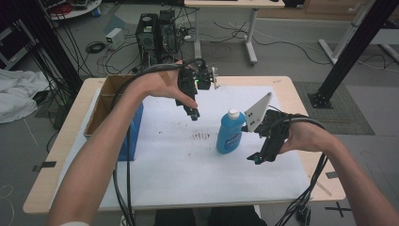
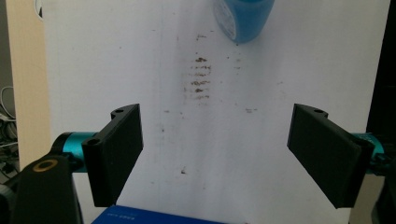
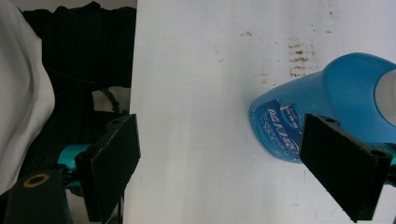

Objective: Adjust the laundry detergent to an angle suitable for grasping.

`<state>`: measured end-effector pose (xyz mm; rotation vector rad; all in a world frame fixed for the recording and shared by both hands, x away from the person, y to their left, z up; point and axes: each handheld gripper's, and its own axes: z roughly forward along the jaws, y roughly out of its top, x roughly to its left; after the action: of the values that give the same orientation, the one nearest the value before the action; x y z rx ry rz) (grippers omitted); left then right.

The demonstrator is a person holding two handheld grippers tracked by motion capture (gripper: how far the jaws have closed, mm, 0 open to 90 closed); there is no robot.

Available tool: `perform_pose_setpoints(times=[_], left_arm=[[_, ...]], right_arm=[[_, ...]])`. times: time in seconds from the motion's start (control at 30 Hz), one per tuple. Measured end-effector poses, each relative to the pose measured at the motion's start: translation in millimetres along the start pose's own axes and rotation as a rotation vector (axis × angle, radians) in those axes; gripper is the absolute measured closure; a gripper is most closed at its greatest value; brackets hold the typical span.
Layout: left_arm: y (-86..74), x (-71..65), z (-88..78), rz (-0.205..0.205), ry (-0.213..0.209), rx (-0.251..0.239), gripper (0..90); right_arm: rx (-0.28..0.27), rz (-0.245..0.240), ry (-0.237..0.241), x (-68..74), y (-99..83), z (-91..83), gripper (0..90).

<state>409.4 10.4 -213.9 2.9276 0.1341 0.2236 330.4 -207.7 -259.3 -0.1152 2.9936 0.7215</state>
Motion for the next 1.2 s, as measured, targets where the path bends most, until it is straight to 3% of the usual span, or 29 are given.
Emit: perform_pose_setpoints(times=[0.1,0.17,0.2,0.23,0.27,0.3,0.5,0.7,0.87,0.97,1.1,1.2], left_arm=[[2.1,-8.8,5.6,-0.035,-0.003,-0.031,18.3],[2.1,-8.8,5.6,-0.035,-0.003,-0.031,18.3],[3.3,-16.6,15.7,-0.097,0.001,-0.071,18.3],[3.3,-16.6,15.7,-0.097,0.001,-0.071,18.3],[3.2,-20.4,24.0,-0.133,-0.010,-0.098,18.3],[3.2,-20.4,24.0,-0.133,-0.010,-0.098,18.3],[4.4,-28.4,55.3,-0.244,-0.008,-0.178,18.3],[5.3,-35.1,71.1,-0.297,0.008,-0.247,18.3],[6.7,-41.4,87.8,-0.372,0.029,-0.330,18.3],[7.6,-43.8,93.4,-0.386,0.036,-0.345,18.3],[10.4,-48.0,107.0,-0.442,0.055,-0.403,18.3],[11.6,-49.6,111.3,-0.453,0.063,-0.413,18.3]], right_arm=[[-0.004,0.000,-0.001,0.8,-0.4,-1.1,11.9],[-0.004,0.000,0.001,1.0,-0.6,-1.3,11.9],[-0.004,0.000,0.001,1.0,-0.6,-1.3,11.9],[-0.004,0.000,0.001,1.0,-0.6,-1.3,11.9],[0.002,-0.001,0.006,0.7,-1.3,-0.7,11.9],[0.002,-0.001,0.006,0.7,-1.3,-0.7,11.9],[0.011,0.002,0.012,1.5,-1.6,0.0,12.0],[0.012,0.006,0.011,0.9,-2.8,-0.4,11.9],[0.012,0.009,0.010,-0.5,-3.1,-0.2,11.9],[0.011,0.009,0.011,-0.4,-2.7,0.6,11.9],[0.014,0.010,0.012,-1.2,-2.1,1.2,11.9],[0.015,0.008,0.012,-1.5,-1.9,1.8,11.9]])
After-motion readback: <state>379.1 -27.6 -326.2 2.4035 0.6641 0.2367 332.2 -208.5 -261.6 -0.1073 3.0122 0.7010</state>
